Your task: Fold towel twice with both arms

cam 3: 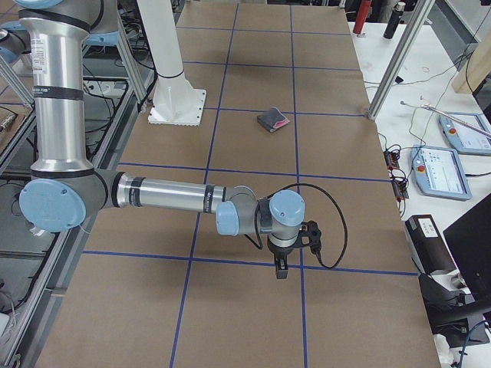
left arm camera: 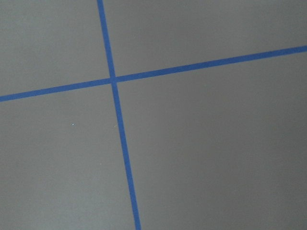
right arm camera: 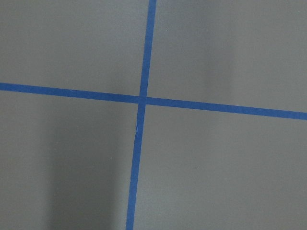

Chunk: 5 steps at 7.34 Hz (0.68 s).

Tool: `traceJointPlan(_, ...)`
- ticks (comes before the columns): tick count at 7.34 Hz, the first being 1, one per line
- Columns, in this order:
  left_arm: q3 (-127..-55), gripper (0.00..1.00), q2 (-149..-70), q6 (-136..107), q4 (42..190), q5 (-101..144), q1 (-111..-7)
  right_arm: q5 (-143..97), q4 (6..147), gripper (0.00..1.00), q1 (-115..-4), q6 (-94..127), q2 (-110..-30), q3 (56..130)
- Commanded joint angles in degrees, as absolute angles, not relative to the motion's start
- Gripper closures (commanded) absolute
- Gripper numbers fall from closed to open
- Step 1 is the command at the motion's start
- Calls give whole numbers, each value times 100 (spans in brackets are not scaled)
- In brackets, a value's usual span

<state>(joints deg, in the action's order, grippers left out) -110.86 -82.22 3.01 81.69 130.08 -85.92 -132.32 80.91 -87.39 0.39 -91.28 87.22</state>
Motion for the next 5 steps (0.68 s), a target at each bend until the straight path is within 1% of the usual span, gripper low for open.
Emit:
traceJointPlan(1,-10795,0,-7710,642,8611,13452,-9044,-13245,8095,0,-8745,35,-9132,8719)
traceJointPlan(5,-10679,0,-7655,-167,9210,13465,-9044,-13254,8086,0,-8745,35,-9141,8728)
